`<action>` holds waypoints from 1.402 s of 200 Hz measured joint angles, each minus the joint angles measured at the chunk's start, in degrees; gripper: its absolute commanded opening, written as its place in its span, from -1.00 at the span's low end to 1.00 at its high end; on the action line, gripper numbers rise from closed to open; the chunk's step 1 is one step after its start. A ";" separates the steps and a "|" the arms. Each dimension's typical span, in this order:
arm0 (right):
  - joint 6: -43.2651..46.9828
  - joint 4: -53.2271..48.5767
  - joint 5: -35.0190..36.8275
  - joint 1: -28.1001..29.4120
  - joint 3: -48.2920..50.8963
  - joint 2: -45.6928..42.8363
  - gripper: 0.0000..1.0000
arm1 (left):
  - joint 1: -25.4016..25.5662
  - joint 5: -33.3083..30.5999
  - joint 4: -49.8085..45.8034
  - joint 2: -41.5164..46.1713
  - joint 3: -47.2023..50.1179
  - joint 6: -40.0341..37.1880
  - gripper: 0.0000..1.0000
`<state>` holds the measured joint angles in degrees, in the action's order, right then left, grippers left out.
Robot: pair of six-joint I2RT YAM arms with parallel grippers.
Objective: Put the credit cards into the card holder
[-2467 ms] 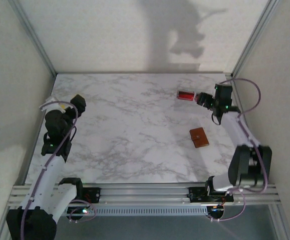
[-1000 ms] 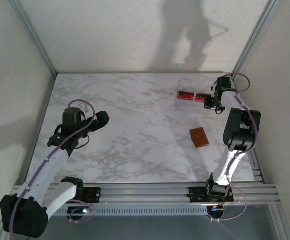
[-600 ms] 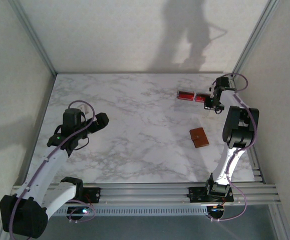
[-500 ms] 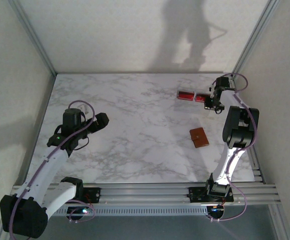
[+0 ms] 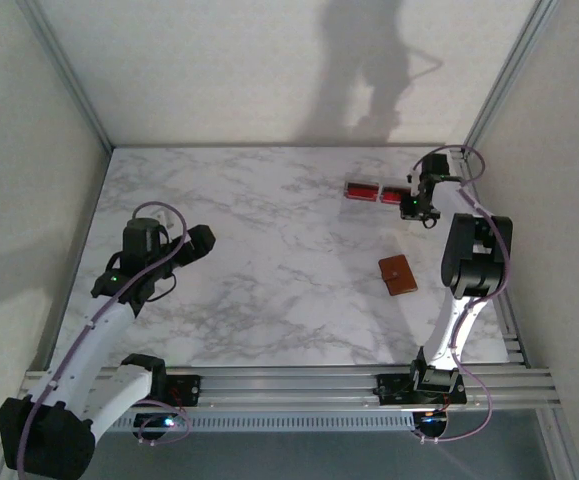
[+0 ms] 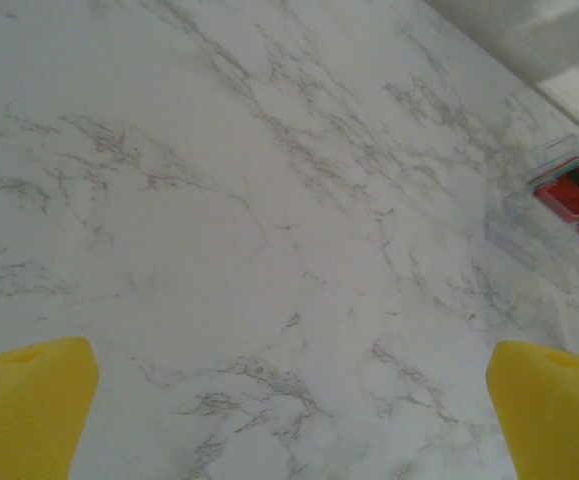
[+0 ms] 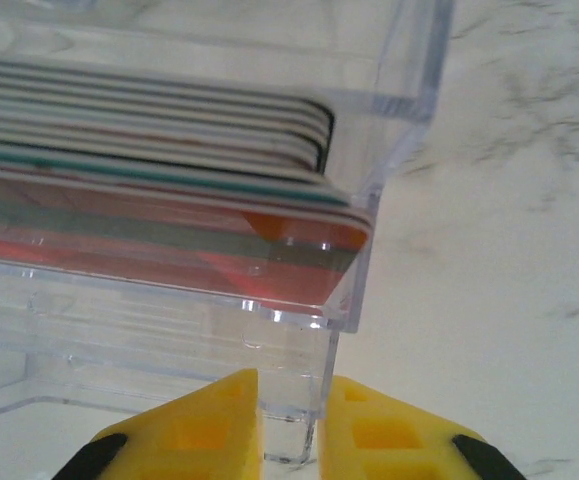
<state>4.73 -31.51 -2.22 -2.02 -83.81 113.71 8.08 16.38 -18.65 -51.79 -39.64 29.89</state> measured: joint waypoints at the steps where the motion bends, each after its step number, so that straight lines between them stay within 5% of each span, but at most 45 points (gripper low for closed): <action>1: 0.00 -0.02 -0.02 0.20 0.04 -0.04 -0.65 | 0.00 0.00 0.00 0.04 0.00 0.00 0.99; 73: -1.68 -2.45 0.48 15.15 0.13 -2.84 -0.65 | 0.00 2.49 1.16 -1.42 3.04 1.51 0.99; 156: -13.90 1.49 1.09 30.25 7.56 -5.49 -0.62 | 0.26 9.97 8.87 -5.46 7.32 4.44 0.99; 211: -19.93 2.80 9.01 38.29 11.15 -7.45 -0.22 | 0.96 12.94 12.92 -8.55 7.87 4.63 0.99; 247: -20.85 1.36 10.10 36.81 17.44 -16.15 0.00 | 1.22 13.57 13.33 -8.48 7.87 4.66 0.99; 280: -21.51 0.39 8.35 27.02 24.98 -26.53 0.09 | 1.97 15.02 13.44 -8.48 7.87 4.66 0.99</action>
<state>-16.78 -31.11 6.13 24.99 -58.83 87.18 10.04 31.40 -5.21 -60.27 -31.77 34.54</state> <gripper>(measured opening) 0.539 0.995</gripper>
